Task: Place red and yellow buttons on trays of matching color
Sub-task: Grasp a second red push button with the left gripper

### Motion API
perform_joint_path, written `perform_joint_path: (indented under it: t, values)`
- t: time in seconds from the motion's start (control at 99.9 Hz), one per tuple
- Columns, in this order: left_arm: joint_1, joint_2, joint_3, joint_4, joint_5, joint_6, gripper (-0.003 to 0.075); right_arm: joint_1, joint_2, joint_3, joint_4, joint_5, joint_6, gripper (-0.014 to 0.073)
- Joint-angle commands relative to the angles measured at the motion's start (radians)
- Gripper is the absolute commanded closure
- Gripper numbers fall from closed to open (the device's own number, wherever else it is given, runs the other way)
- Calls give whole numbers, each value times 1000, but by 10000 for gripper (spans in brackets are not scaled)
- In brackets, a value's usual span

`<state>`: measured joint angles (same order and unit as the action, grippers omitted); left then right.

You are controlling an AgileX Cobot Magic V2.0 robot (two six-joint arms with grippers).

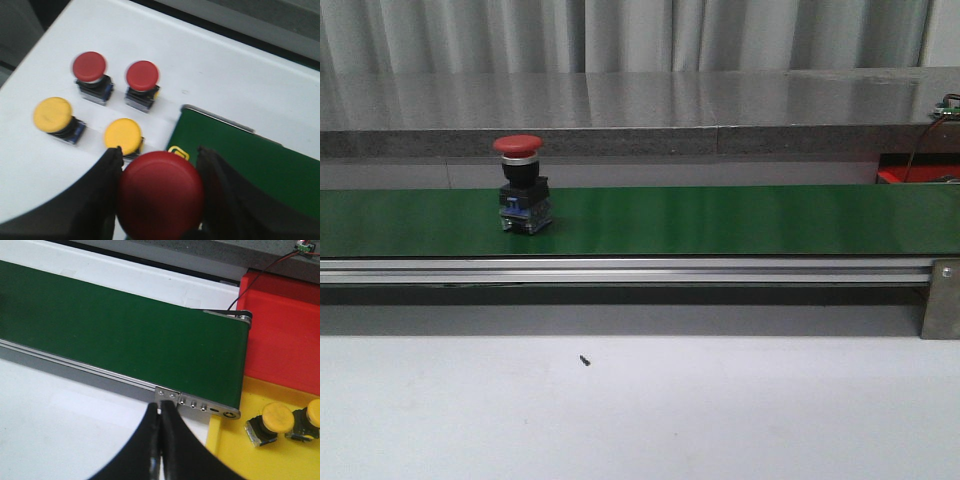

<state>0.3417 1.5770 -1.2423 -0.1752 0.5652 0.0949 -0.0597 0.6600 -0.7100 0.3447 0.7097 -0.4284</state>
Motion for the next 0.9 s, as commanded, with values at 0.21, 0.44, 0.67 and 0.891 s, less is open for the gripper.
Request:
perform_joint_path:
  t: [0.21, 0.44, 0.67, 0.891]
  values:
    - [-106, -41, 15, -6, -92, 2, 691, 1, -3, -23, 10, -61, -8, 690]
    - [-109, -23, 34, -2, -115, 2, 690, 1, -3, -23, 10, -61, -8, 690]
    - [-109, 39, 34, 0, -98, 2, 685, 1, -3, -23, 10, -61, -8, 690]
    - [-109, 50, 34, 0, -89, 2, 563, 1, -3, -23, 10, -61, -8, 690]
